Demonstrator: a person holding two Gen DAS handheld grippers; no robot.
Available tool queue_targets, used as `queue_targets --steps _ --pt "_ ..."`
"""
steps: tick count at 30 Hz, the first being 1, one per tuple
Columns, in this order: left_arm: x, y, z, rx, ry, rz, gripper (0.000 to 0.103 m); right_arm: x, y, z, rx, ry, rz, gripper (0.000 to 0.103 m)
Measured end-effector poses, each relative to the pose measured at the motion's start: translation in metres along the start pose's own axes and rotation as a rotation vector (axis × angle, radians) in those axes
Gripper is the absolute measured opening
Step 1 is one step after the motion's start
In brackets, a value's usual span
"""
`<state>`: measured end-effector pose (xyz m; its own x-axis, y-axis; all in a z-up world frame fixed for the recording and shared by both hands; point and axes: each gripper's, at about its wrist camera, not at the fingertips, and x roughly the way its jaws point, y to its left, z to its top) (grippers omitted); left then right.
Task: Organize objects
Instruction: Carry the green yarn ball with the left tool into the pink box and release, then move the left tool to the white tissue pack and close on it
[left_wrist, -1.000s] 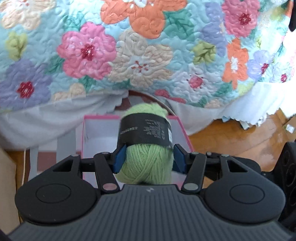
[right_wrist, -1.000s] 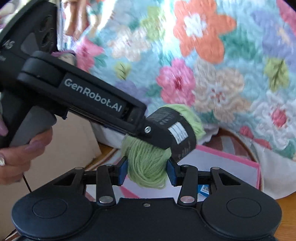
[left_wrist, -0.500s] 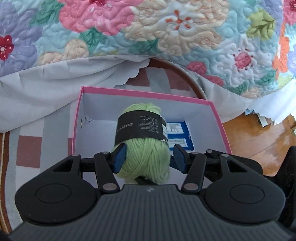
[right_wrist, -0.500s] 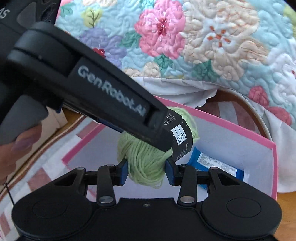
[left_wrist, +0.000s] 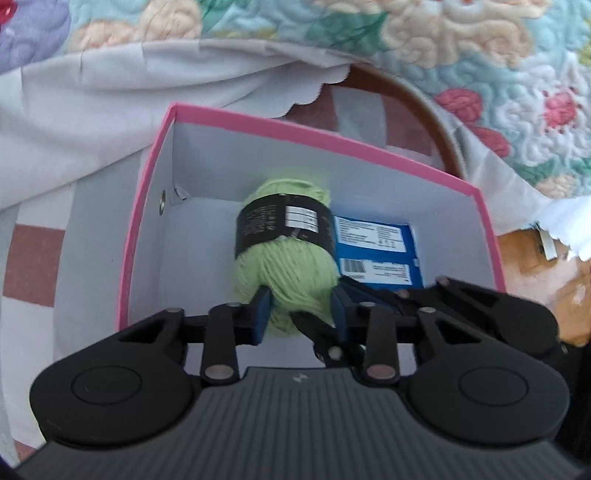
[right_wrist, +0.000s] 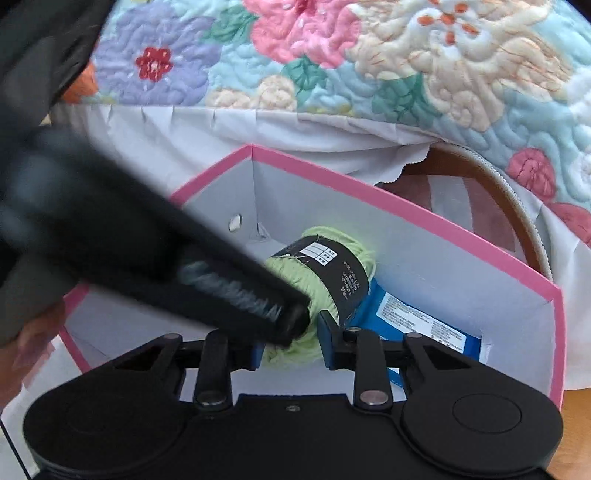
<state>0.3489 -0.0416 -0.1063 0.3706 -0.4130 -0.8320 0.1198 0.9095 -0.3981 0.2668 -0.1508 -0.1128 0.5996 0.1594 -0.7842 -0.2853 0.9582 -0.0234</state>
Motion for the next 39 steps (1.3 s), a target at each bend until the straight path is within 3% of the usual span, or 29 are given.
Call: queue_targets --steps 6,11,16,20,25,27,32,39 --pt "0.007 -0.002 -0.002 0.021 -0.005 0.04 0.028 -0.002 -0.011 -0.01 0.115 0.01 0.033 0.033" --pt "-0.006 -0.009 -0.012 0.092 -0.007 0.11 0.029 -0.021 -0.004 -0.019 0.132 0.037 -0.008 0.037" --pt "-0.055 -0.019 -0.022 0.167 -0.012 0.092 0.045 -0.07 -0.014 -0.02 0.188 0.004 0.034 0.046" --pt "-0.093 -0.039 -0.03 0.256 -0.021 0.147 0.059 -0.116 -0.021 -0.017 0.216 -0.038 0.065 0.049" --pt "-0.141 -0.051 -0.042 0.251 -0.038 0.121 0.061 -0.161 -0.026 -0.014 0.201 -0.057 0.098 0.052" --pt "-0.162 -0.054 -0.05 0.26 -0.053 0.111 0.062 -0.183 -0.023 -0.018 0.181 -0.077 0.1 0.061" --pt "-0.201 -0.065 -0.07 0.312 -0.089 0.107 0.064 -0.223 -0.016 -0.031 0.159 -0.116 0.099 0.067" --pt "-0.229 -0.082 -0.103 0.387 -0.089 0.103 0.065 -0.273 0.007 -0.057 0.108 -0.168 0.101 0.075"
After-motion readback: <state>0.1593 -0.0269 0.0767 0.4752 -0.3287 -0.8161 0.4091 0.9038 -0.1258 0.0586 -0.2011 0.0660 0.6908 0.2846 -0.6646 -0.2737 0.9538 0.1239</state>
